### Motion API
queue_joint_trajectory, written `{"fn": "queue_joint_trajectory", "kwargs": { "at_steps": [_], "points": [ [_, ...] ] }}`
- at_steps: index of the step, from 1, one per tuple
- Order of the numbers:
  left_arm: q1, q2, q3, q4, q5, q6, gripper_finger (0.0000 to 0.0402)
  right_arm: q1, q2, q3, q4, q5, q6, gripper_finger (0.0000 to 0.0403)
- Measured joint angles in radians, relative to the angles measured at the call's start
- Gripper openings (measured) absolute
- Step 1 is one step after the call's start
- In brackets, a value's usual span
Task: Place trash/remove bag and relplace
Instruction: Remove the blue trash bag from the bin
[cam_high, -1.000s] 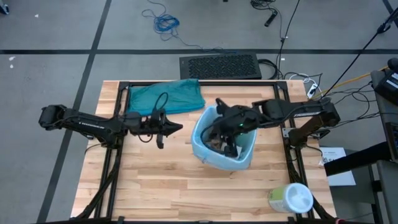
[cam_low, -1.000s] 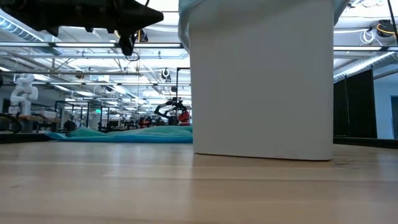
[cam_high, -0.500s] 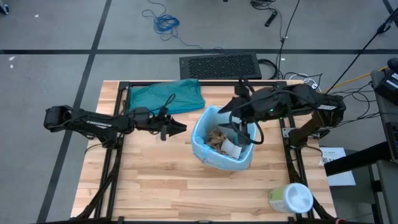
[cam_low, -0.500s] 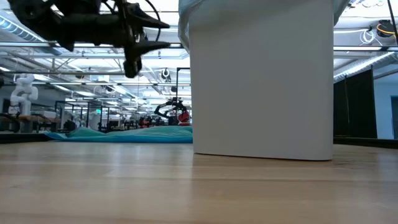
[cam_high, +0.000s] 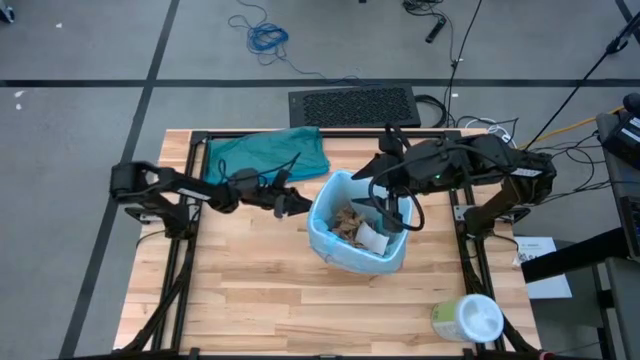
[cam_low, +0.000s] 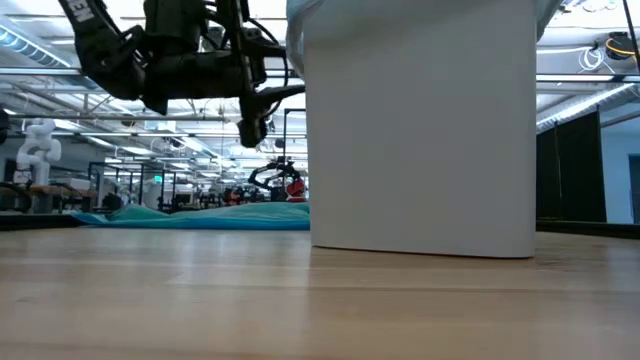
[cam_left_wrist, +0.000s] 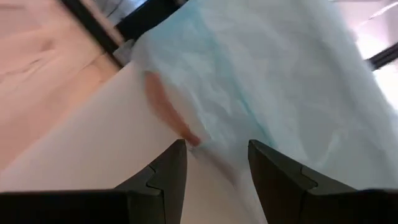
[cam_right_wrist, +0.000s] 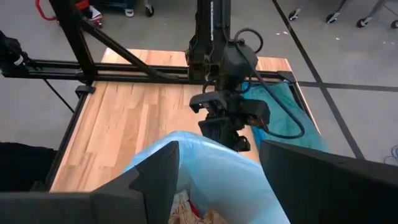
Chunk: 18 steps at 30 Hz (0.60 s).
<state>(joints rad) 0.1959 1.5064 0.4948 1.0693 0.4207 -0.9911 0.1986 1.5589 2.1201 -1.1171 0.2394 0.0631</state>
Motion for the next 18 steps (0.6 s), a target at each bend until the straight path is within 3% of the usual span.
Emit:
{"fn": "queue_joint_trajectory", "kwargs": {
  "at_steps": [3, 10, 18],
  "points": [
    [0.0, 0.043, 0.016, 0.103, 0.003, -0.025, 0.0167, 0.0, 0.0, 0.0, -0.014, 0.0, 0.004, 0.0216],
    [-0.01, 0.097, 0.05, 0.096, 0.024, 0.011, 0.0151, 0.0, 0.0, 0.0, -0.035, 0.005, 0.038, 0.0198],
    [-0.013, 0.044, 0.051, 0.157, 0.031, 0.081, 0.0011, 0.101, 0.0, 0.0, -0.105, 0.237, 0.056, 0.0088]
  ]
}}
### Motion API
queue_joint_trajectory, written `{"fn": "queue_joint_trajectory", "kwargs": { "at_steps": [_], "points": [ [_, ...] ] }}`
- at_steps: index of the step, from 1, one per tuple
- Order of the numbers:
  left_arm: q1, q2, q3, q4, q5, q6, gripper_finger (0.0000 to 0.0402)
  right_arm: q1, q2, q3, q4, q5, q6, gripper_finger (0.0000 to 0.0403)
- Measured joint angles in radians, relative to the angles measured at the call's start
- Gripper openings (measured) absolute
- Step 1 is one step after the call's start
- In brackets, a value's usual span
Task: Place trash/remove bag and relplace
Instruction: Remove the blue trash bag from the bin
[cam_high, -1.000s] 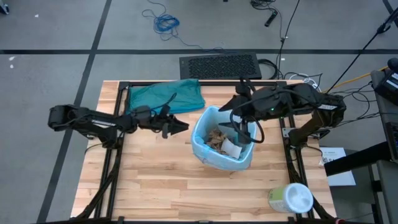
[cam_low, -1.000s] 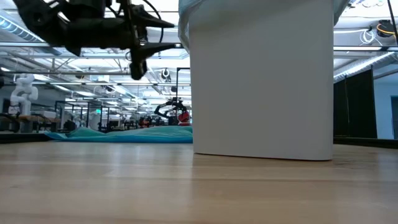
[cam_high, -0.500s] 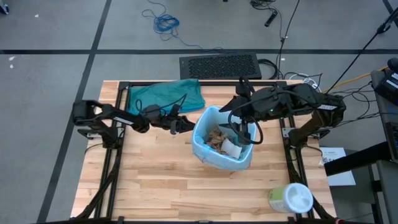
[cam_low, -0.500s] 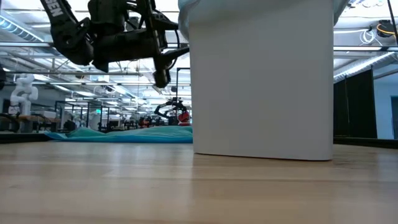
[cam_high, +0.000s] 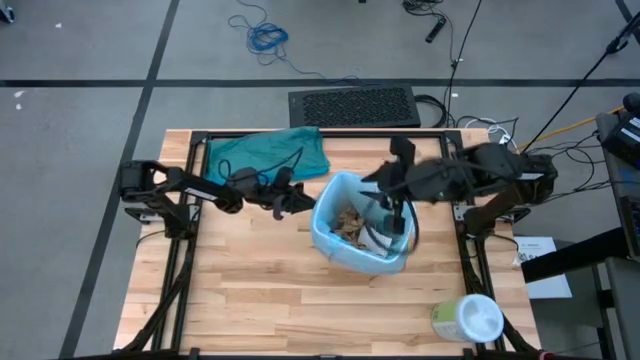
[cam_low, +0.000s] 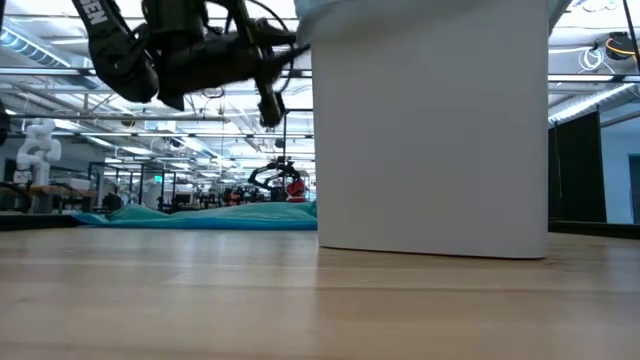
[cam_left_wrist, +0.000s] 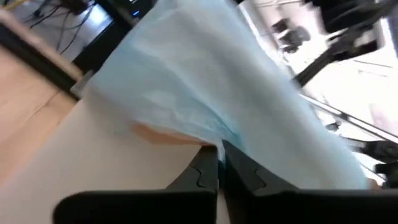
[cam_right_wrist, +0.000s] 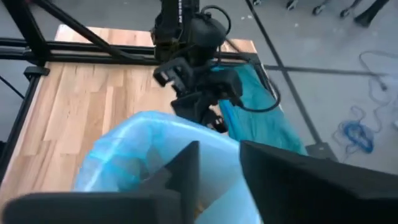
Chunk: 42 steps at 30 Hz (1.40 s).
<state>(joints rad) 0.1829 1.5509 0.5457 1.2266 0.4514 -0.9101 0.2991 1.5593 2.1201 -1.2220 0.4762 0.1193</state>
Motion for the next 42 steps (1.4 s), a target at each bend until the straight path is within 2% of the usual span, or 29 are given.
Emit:
{"fn": "queue_joint_trajectory", "kwargs": {
  "at_steps": [3, 5, 12, 16, 21, 24, 29, 37, 42],
  "points": [
    [0.007, -0.049, 0.0, -0.003, 0.009, 0.01, 0.0004, 0.068, 0.0, 0.0, -0.003, 0.081, 0.002, 0.0032],
    [0.015, -0.086, 0.0, -0.003, 0.017, 0.01, 0.0003, 0.11, 0.0, 0.0, -0.021, 0.137, 0.031, 0.0009],
    [0.051, -0.232, 0.006, -0.081, 0.029, 0.046, 0.0001, 0.205, 0.008, 0.0, -0.252, 0.26, 0.309, 0.0003],
    [0.059, -0.305, 0.064, -0.259, 0.047, 0.119, 0.0001, 0.249, 0.046, -0.002, -0.349, 0.263, 0.457, 0.0001],
    [0.058, -0.368, 0.197, -0.573, 0.058, 0.278, 0.0001, 0.331, 0.08, -0.078, -0.348, 0.263, 0.46, 0.0001],
    [0.048, -0.381, 0.275, -0.727, 0.056, 0.359, 0.0001, 0.392, 0.092, -0.154, -0.345, 0.321, 0.501, 0.0],
    [0.036, -0.383, 0.351, -0.892, 0.03, 0.45, 0.0, 0.494, 0.093, -0.326, -0.326, 0.426, 0.611, 0.0],
    [0.037, -0.383, 0.363, -0.942, -0.016, 0.479, 0.0, 0.583, 0.094, -0.665, -0.156, 0.534, 0.544, 0.0],
    [0.037, -0.383, 0.363, -0.992, -0.037, 0.48, 0.0, 0.574, 0.125, -0.731, -0.155, 0.611, 0.509, 0.0016]
  ]
}}
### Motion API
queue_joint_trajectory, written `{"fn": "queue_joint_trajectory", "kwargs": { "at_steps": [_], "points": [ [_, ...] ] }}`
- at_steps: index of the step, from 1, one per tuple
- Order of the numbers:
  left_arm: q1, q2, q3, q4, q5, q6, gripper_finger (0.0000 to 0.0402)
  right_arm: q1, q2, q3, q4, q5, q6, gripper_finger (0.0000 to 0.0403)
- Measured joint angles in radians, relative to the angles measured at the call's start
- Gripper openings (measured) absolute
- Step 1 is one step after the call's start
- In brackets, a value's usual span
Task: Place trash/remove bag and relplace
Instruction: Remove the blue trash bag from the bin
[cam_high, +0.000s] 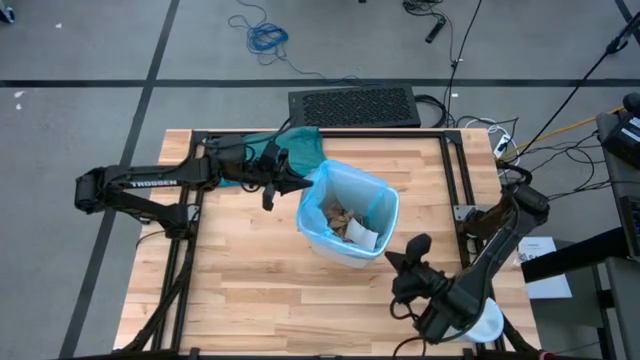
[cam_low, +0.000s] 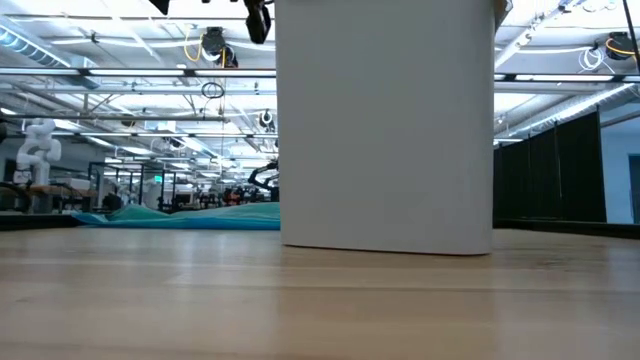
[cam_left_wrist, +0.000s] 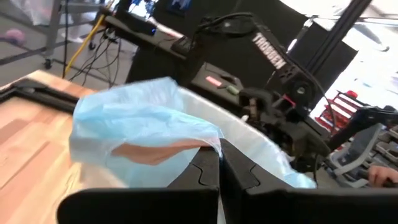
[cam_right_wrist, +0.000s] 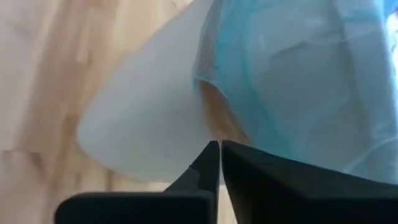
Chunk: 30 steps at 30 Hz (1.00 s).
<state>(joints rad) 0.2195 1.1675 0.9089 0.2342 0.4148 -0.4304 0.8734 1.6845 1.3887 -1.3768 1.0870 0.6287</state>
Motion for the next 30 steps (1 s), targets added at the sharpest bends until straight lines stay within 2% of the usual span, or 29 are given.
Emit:
{"fn": "queue_joint_trajectory", "kwargs": {
  "at_steps": [3, 13, 17, 21, 23, 27, 30],
  "points": [
    [0.0, 0.0, 0.0, -0.02, -0.005, 0.001, 0.0, -0.009, 0.01, 0.0, -0.002, 0.047, -0.018, 0.0042],
    [0.0, 0.0, 0.0, -0.02, -0.005, 0.002, 0.0, -0.021, 0.012, 0.0, 0.0, 0.04, -0.019, 0.016],
    [0.0, 0.0, 0.0, -0.019, -0.005, 0.002, 0.0, -0.049, 0.012, 0.0, 0.018, 0.037, -0.012, 0.018],
    [0.0, 0.0, 0.0, -0.019, -0.005, 0.002, 0.0, -0.083, 0.012, 0.0, 0.045, 0.039, -0.024, 0.0155],
    [0.0, 0.0, 0.0, -0.019, -0.005, 0.002, 0.0, -0.096, 0.012, 0.0, 0.056, 0.05, -0.049, 0.0122],
    [0.0, 0.0, 0.0, -0.016, -0.005, 0.002, 0.0, -0.115, 0.012, 0.0, 0.077, 0.057, -0.072, 0.0027],
    [0.0, 0.0, 0.0, -0.016, -0.005, 0.002, 0.0, -0.116, 0.012, 0.0, 0.082, 0.057, -0.072, 0.001]
  ]
}}
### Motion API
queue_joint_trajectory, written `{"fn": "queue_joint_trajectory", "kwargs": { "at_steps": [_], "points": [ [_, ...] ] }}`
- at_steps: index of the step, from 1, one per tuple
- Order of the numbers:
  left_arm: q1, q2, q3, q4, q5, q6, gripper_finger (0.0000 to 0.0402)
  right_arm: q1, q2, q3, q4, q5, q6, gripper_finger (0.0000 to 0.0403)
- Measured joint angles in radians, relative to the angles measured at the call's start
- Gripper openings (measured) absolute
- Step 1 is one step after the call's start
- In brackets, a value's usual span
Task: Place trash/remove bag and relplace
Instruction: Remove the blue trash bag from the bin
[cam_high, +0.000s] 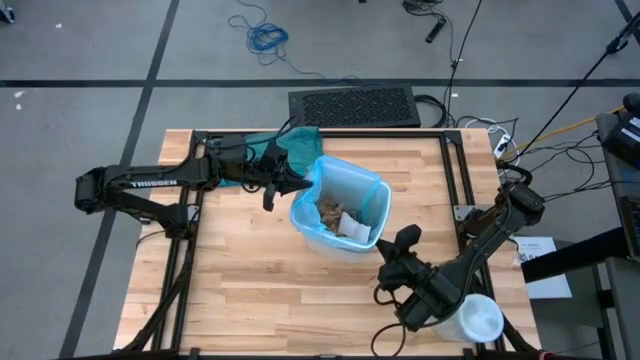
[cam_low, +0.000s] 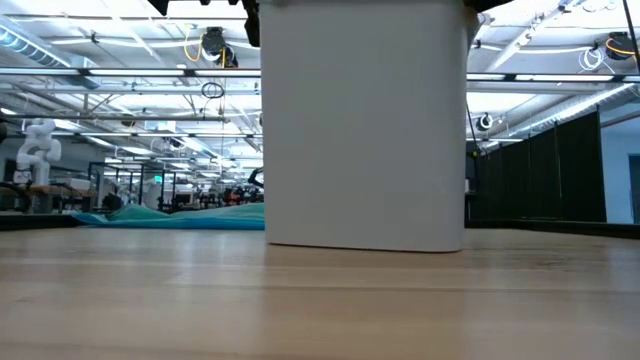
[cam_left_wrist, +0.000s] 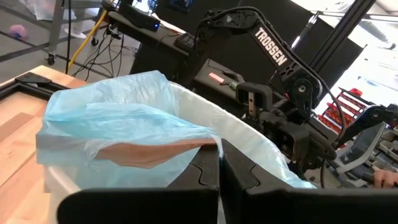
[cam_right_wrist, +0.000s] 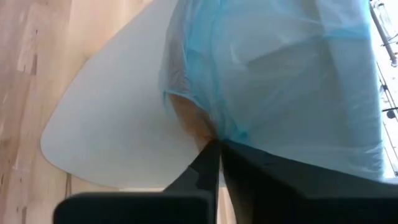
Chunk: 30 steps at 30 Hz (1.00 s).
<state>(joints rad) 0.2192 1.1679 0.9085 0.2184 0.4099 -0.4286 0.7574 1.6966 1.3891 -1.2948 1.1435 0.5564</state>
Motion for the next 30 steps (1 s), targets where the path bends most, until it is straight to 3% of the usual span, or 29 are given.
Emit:
{"fn": "queue_joint_trajectory", "kwargs": {
  "at_steps": [6, 16, 20, 26, 30],
  "points": [
    [0.0, -0.007, 0.0, 0.0, 0.0, 0.0, 0.0, 0.029, 0.001, 0.024, 0.003, -0.001, -0.014, 0.0001],
    [-0.001, -0.055, 0.054, -0.08, 0.001, 0.06, 0.0, 0.081, 0.001, 0.238, 0.005, 0.018, -0.153, 0.0],
    [-0.016, -0.056, 0.133, -0.2, -0.008, 0.123, 0.0, 0.056, 0.001, 0.326, 0.005, 0.053, -0.252, 0.0],
    [-0.068, -0.056, 0.241, -0.402, -0.132, 0.235, 0.0, -0.028, 0.0, 0.465, 0.005, 0.061, -0.381, 0.0],
    [-0.098, -0.056, 0.285, -0.444, -0.181, 0.276, 0.0, -0.097, 0.0, 0.532, 0.005, 0.042, -0.47, 0.0]
  ]
}}
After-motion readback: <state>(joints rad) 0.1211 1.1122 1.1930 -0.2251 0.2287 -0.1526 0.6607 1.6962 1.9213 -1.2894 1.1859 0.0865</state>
